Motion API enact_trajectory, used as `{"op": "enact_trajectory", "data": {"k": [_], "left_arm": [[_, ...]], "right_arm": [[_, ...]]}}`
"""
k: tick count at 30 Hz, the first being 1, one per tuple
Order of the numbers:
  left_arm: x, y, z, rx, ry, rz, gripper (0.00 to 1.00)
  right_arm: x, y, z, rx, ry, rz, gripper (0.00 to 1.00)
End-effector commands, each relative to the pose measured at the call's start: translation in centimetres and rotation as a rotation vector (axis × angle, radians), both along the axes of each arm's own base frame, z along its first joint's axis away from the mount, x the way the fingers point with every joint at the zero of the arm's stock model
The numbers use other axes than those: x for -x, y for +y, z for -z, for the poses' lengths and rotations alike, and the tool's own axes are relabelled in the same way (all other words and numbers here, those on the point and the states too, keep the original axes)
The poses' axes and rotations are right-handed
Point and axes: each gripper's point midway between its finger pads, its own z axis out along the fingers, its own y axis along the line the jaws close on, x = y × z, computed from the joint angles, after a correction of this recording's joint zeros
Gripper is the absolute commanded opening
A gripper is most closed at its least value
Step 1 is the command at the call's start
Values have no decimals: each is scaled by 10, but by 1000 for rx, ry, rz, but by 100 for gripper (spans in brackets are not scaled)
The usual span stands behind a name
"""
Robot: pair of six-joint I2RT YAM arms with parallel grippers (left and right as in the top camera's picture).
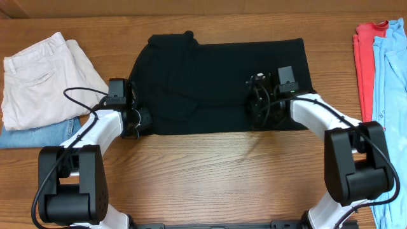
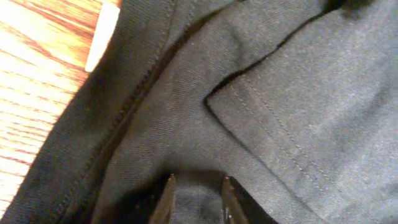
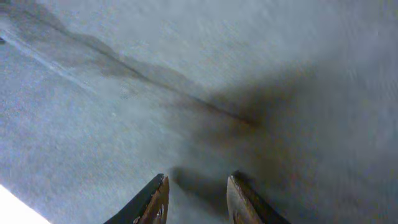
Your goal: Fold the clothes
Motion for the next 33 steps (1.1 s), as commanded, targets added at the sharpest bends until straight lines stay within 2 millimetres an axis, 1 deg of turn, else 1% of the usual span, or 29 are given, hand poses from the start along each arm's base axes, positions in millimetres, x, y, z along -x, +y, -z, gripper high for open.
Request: {"op": "enact_trajectory", "data": {"k": [1,6,10,12,15,17,18,20,21,23,26,27,29,33], "left_arm": [[12,6,15,-30,60,-17,35],[12,6,15,-30,60,-17,38],[12,6,15,-30,60,-17,39],[12,6,15,-30,60,-17,39],[12,6,15,-30,60,-17,39],[12,6,15,-30,60,-17,39],[13,6,15,-30,61,-17,39],[13,6,15,-30,61,-17,40],[13,6,15,-30,61,-17,41],[13,6,16,-30,62,-17,44],[13,6,16,-30,63,-17,45],[13,6,16,-31,65,-16,45],[15,6,16,-31,70,-16,45],[18,7,17,-35,85,-16,45]], "right_arm": [[-14,-5,-3,47,-54,17,34],[-23,-16,0,76,-78,55,34],[-28,-26,13,96,-64,85,34],[-35,-36,22,115,-63,153,35],[-48,-51,28,134,-83,267,37],[-58,-58,26,127,-114,320,40],[-63,-60,23,120,-131,343,45],[-70,-64,19,110,-159,362,47],[-72,-65,18,109,-167,366,47],[-72,-69,18,114,-165,375,49],[-66,-78,18,147,-136,391,50],[-65,-79,15,149,-130,393,51],[-63,-86,2,172,-138,410,56],[-62,-102,-43,198,-199,477,62]]}}
